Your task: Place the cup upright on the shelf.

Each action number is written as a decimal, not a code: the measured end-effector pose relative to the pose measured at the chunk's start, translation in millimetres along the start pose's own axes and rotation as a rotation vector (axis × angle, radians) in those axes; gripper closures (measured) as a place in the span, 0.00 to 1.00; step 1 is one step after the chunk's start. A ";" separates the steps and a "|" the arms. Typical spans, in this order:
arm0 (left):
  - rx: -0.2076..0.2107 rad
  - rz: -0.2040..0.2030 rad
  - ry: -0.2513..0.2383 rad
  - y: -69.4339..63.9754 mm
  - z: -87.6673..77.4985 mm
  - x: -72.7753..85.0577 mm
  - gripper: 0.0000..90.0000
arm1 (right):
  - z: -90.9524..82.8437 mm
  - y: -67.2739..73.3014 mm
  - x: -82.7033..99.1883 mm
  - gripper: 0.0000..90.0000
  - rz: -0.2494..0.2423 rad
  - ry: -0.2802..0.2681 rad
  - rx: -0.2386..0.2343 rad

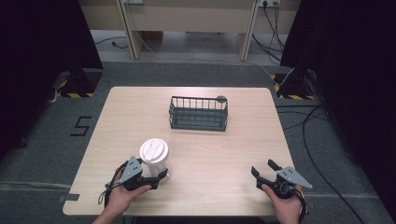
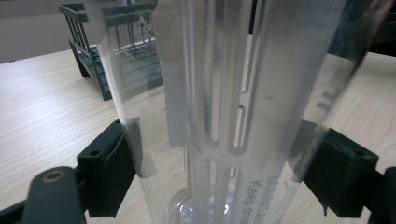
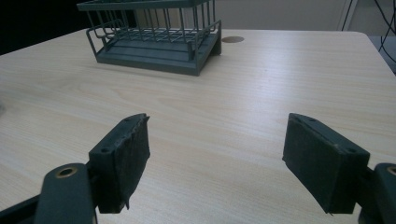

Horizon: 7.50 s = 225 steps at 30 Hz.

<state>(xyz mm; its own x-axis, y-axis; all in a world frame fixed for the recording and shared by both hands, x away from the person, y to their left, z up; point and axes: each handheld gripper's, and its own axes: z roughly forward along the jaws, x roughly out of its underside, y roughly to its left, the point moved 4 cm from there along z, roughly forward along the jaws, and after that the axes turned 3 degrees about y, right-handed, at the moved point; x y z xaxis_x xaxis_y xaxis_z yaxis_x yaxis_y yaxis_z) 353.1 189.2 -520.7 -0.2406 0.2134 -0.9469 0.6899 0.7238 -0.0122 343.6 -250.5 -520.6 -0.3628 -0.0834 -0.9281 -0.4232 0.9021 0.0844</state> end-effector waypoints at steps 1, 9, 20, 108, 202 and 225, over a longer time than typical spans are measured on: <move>-0.002 -0.001 -0.002 0.1 -0.4 -0.7 0.20 | 0.0 0.0 0.0 0.26 0.000 0.000 0.000; -0.013 -0.009 0.005 1.1 -4.5 -7.2 0.20 | 0.6 -0.2 0.3 0.26 0.006 -0.002 -0.001; -0.009 0.017 -0.001 0.0 1.3 -25.3 0.20 | 0.9 -0.5 0.7 0.26 0.010 -0.003 -0.006; -0.040 0.063 -0.065 34.7 82.2 -129.3 0.20 | 3.4 -1.2 4.2 0.26 0.016 -0.012 0.005; -0.138 -0.007 -0.045 66.3 195.0 -177.1 0.20 | 4.8 -2.4 4.5 0.26 0.035 0.015 -0.021; -0.150 -0.041 -0.009 64.3 215.9 -161.1 0.20 | 4.9 -3.2 4.5 0.26 0.031 0.017 -0.027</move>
<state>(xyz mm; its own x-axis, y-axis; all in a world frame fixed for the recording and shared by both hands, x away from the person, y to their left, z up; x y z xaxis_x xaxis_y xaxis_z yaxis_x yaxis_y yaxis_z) 583.6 59.7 -438.4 -0.2596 0.1766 -0.9494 0.5696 0.8219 -0.0028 347.4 -251.6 -526.9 -0.3900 -0.0629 -0.9187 -0.4341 0.8924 0.1232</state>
